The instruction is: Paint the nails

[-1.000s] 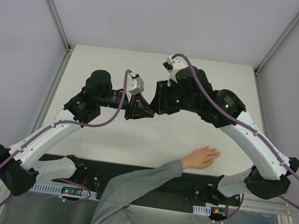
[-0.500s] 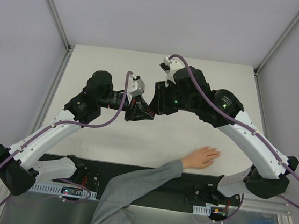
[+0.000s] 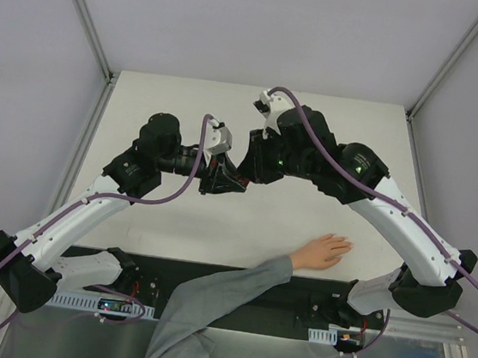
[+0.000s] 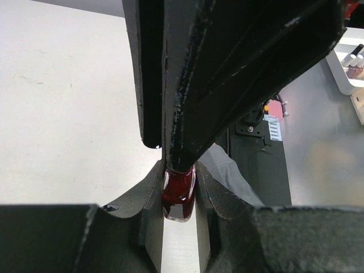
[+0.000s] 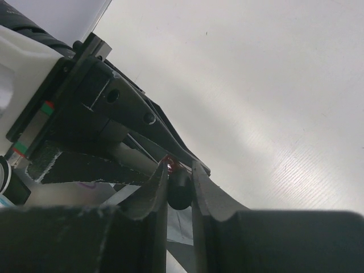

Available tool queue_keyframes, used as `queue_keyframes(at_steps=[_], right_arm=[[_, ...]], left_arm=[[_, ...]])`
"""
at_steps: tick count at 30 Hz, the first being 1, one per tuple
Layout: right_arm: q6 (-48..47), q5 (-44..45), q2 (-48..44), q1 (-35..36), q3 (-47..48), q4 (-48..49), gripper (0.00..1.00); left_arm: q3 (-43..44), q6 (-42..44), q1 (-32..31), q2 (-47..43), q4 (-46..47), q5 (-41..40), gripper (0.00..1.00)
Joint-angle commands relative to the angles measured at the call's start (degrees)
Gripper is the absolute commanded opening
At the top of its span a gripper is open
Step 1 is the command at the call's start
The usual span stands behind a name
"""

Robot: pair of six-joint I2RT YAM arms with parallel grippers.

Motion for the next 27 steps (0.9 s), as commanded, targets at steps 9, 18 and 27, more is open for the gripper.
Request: queue_keyframes(at_steps=[9,18,27], right_arm=[[-5.47,3.31,0.76,0.34,4.63,-3.07,0.01],[-8.12,1.73,1.20,0.51,6.57,-4.13,0.01],[-7.77,2.52,0.41,0.60,6.84,-4.22,0.00]], left_arm=[[1.16,0.88,-0.46,-0.47,1.62,4.70,0.00],[1.25,0.97,-0.46,-0.12,1.53,7.42,0.00],[1.16,1.06,-0.46,-0.12,1.53,6.81,0.00]])
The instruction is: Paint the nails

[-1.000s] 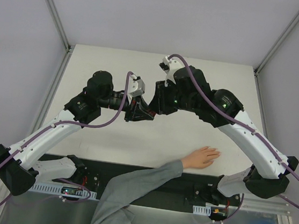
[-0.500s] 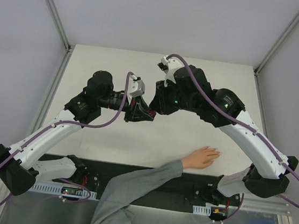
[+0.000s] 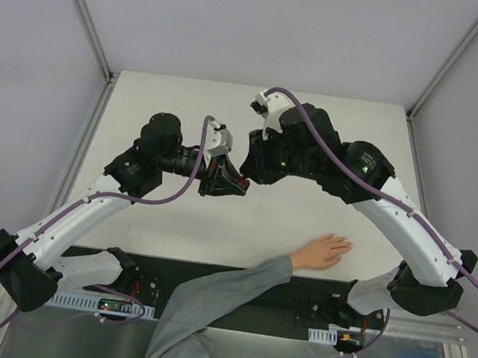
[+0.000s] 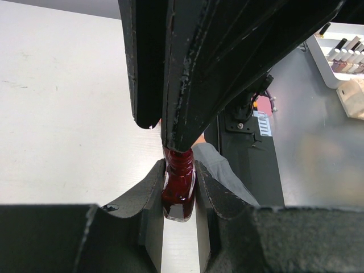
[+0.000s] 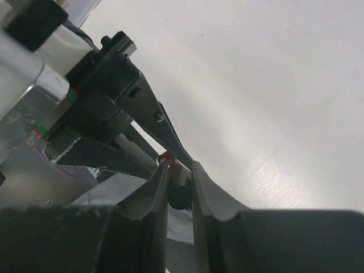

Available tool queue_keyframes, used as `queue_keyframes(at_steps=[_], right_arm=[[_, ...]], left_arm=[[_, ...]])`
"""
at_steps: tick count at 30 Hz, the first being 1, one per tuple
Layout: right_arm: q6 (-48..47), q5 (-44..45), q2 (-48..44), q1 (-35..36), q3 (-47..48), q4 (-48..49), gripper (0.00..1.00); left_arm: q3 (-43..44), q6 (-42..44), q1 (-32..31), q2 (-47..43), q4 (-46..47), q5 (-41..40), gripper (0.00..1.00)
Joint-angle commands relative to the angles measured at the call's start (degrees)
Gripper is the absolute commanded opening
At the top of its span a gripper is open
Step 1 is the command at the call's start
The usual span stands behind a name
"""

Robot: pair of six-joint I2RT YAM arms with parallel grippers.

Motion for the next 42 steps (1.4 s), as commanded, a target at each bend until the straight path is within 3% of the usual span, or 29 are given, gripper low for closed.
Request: queue_keyframes(at_steps=[1,42], right_arm=[[-1.29,1.95,-0.55,-0.43,2.49,-0.67,0.01],[-0.06,2.92,-3.89,-0.43,-0.24,1.87,0.01]], left_arm=[[1.16,0.99,-0.46,-0.67,1.49,3.25,0.00],[1.25,1.52,-0.46,-0.50,0.96,0.17,0.00]])
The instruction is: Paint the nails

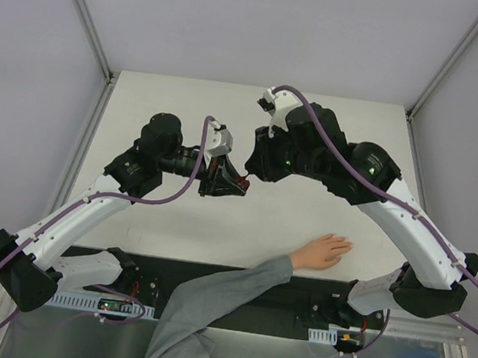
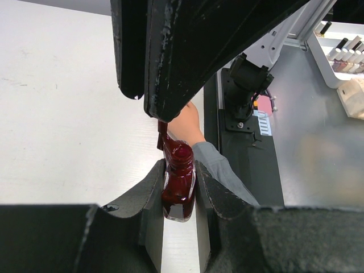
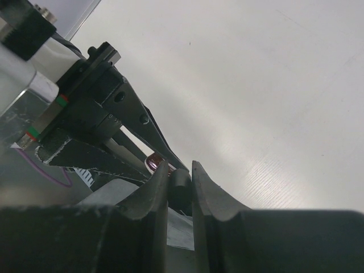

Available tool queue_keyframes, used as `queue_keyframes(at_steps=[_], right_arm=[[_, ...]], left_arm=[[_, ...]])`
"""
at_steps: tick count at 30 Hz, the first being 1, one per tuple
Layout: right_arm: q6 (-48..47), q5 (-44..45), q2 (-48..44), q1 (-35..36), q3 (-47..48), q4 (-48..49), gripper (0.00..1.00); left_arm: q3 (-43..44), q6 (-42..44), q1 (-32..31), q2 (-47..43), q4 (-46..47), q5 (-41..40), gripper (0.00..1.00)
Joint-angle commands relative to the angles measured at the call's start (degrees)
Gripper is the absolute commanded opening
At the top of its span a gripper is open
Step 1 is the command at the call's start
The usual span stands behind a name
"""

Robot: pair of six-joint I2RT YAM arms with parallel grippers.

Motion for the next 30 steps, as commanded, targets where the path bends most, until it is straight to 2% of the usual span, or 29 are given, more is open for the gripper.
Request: queue_keyframes(at_steps=[1,14,19,25,30], right_arm=[[-0.11,0.52,-3.00,-0.03,-0.39,1.85,0.00],[2.08,4.82,-7.74,-2.05,-4.52,2.03,0.00],[5.68,6.76,-14.58,-5.12,-12.40,2.38,0.00],[8.06,9.29,-23.38,-9.08,-23.67,3.26,0.00],[9.82,12.73,-28.83,-13.91,-28.16,0.28,0.00]], left_arm=[[1.25,1.32,-0.46,-0.41,1.23,0.59,0.00],[1.34,1.50,-0.55,-0.67,1.22,-2.48,0.00],[1.43,1.85,-0.55,-2.25,1.22,-8.19,0.00],[1.69,-1.93,-0.55,-1.73,4.64,-13.12,0.00],[5.11,-4.48,-0.55,-1.81,5.00,-20.40,0.00]])
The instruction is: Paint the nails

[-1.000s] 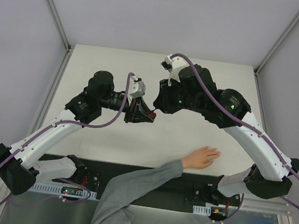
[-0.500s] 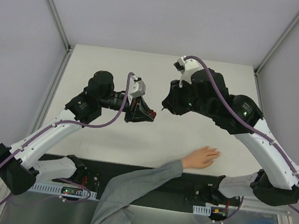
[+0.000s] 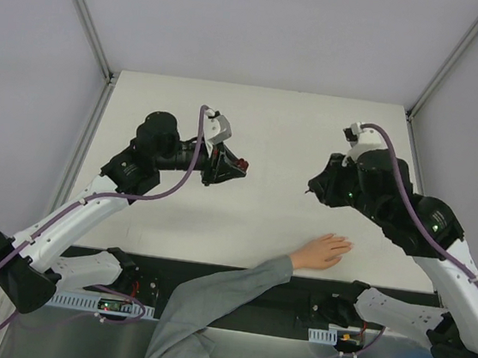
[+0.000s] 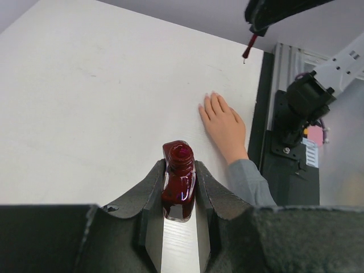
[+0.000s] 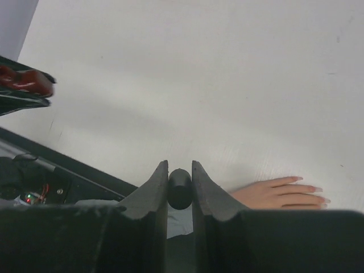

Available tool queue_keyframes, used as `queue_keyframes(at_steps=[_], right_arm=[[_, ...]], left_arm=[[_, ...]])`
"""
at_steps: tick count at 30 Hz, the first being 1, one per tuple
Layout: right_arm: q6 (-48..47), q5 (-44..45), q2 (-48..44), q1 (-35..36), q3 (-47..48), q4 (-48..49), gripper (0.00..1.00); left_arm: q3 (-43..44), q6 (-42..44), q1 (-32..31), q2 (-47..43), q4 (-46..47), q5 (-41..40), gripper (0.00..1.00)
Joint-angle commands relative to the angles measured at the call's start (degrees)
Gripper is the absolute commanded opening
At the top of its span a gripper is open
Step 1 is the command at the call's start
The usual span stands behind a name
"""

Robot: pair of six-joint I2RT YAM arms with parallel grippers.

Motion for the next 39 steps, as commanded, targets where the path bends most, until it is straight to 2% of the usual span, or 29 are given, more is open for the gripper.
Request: queue_keyframes(at_steps=[1,5,9,15,18,23,27,33,39], right_arm=[[3.07,5.52,-4.14,-5.43,-3.07,-2.54,0.00],[3.43,8.51,-5.99,-12.82,-7.89,-5.89,0.00],[2.72,6.06,-7.31,-24.66,-12.20,-4.94,0.01],[-0.35,-3.33,-4.68,-38.46,-18.19,-3.09,0.01],[-2.11,-8.44,-4.06,-42.53,-22.67,-0.29,0.00],[-2.20,-10.73,0.41,-44.56,-27.85,3.15,0.00],[-2.02,-16.51,3.75,-44.56,-29.88,8.06,0.00],[-5.45,-14.61,11.04,-44.56,-28.83,9.48,0.00],[-6.51,-13.11,13.43,-44.56,-30.58,9.83,0.00]], left_arm=[[5.09,-3.15,-0.53,-1.03,3.89,-9.46,0.00],[8.16,-4.29,-0.53,-0.07,4.33,-18.08,0.00],[12.73,-3.85,-0.53,4.76,4.24,-25.99,0.00],[18.63,-1.75,-0.53,12.50,3.80,-29.87,0.00],[20.91,-1.66,-0.53,14.88,2.93,-31.98,0.00],[26.80,-1.65,-0.53,17.95,-4.01,-34.18,0.00],[27.42,-7.09,-0.53,18.14,-7.53,-33.39,0.00],[28.38,-7.72,-0.53,18.04,-12.36,-32.86,0.00],[34.53,-8.42,-0.53,21.73,-16.76,-29.88,0.00]])
